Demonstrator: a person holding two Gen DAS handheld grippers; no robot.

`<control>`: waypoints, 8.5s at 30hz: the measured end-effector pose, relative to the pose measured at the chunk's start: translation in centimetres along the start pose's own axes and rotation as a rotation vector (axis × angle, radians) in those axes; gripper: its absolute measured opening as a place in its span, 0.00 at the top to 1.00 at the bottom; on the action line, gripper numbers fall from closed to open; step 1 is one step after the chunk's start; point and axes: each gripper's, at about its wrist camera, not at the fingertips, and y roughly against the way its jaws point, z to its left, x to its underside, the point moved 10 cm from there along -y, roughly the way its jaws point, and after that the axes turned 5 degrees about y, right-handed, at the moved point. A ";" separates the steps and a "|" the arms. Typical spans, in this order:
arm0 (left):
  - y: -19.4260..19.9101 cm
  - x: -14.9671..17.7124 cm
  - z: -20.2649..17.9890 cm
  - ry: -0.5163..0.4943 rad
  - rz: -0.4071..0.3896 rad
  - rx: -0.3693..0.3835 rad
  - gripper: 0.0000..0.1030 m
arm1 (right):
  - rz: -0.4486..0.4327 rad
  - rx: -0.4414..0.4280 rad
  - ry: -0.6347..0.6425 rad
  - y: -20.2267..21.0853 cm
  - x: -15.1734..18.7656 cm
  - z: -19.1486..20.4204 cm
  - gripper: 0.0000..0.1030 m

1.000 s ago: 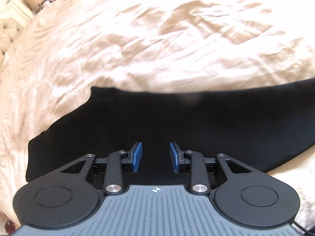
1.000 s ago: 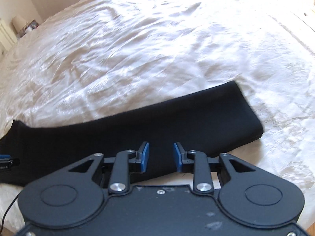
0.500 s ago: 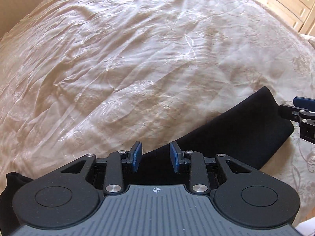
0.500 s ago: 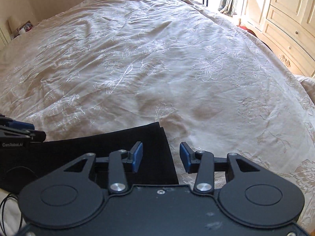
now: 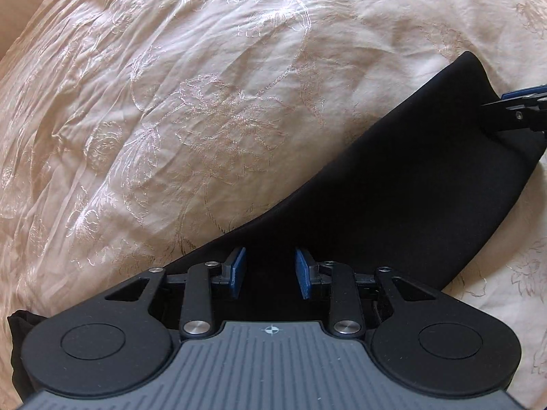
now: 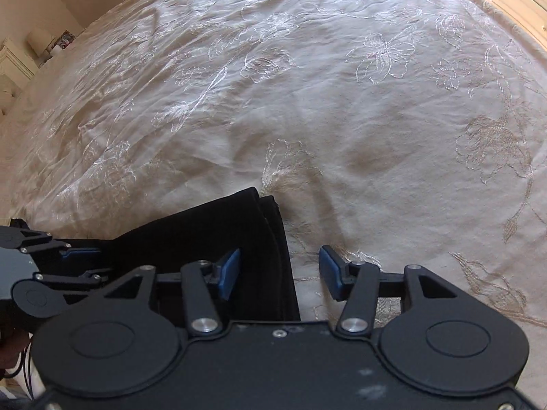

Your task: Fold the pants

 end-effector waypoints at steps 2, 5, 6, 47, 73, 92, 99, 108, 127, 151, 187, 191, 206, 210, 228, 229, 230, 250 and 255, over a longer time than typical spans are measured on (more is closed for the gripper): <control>0.0 0.1 0.0 0.001 0.001 0.003 0.70 | 0.023 -0.046 -0.012 -0.4 0.1 -0.1 0.46; 0.0 0.0 -0.2 -0.006 -0.001 0.006 0.70 | 0.071 -0.132 -0.037 -0.7 0.7 0.1 0.45; -0.1 -0.1 -0.2 -0.007 -0.002 0.008 0.70 | 0.084 -0.148 -0.049 -0.6 1.1 0.1 0.45; 0.9 -0.8 0.8 0.036 -0.041 0.018 0.69 | -0.294 -0.094 -0.424 5.5 3.9 1.7 0.90; -0.6 -1.0 4.9 0.156 -0.037 -0.081 0.68 | -0.112 -0.011 -0.071 2.6 0.2 -1.7 0.55; -0.4 -1.4 5.3 0.173 -0.025 -0.058 0.69 | 0.019 -0.356 -0.177 0.3 -0.2 -1.8 0.92; 2.6 -0.2 4.7 0.245 -0.061 0.036 0.69 | -0.053 -0.292 -0.196 4.4 -0.6 -0.2 0.92; 0.9 1.5 2.1 0.024 -0.069 0.005 0.69 | -0.065 -0.127 -0.143 6.8 -1.0 3.9 0.92; 7.6 11.3 21.5 0.388 -0.105 0.046 0.69 | -0.158 -0.041 -0.072 7.8 0.4 26.2 0.91; 7.2 17.6 28.7 0.444 -0.099 0.030 0.69 | -0.090 -0.122 0.132 -5.0 5.7 42.4 0.67; 5.3 17.9 23.6 0.730 0.014 -0.056 0.60 | 0.025 0.042 0.279 -4.5 2.5 24.8 0.91; 7.0 20.2 26.1 0.805 0.013 -0.136 0.60 | -0.015 -0.047 0.322 -3.1 2.1 27.1 0.90; 7.9 29.6 34.9 1.011 0.044 -0.200 0.60 | 0.184 -0.193 0.587 -8.2 8.3 40.6 0.88; 7.6 31.7 37.6 1.041 0.034 -0.191 0.60 | 0.218 -0.102 0.627 -9.3 8.9 42.0 0.88; 5.6 35.1 45.9 0.905 -0.018 -0.140 0.60 | 0.036 -0.147 0.482 -14.3 -0.7 58.1 0.88; 5.6 35.2 46.1 0.894 -0.018 -0.134 0.60 | 0.041 -0.136 0.485 -15.0 -0.8 58.5 0.88; 5.4 35.4 46.2 0.885 -0.018 -0.127 0.60 | 0.050 -0.117 0.484 -16.2 -1.0 58.8 0.88; 4.6 37.4 46.3 0.884 -0.074 0.037 0.52 | 0.082 -0.132 0.492 -14.5 4.3 59.5 0.87; 3.1 37.4 46.4 0.924 -0.022 0.039 0.52 | 0.200 -0.145 0.562 -13.7 11.1 59.0 0.86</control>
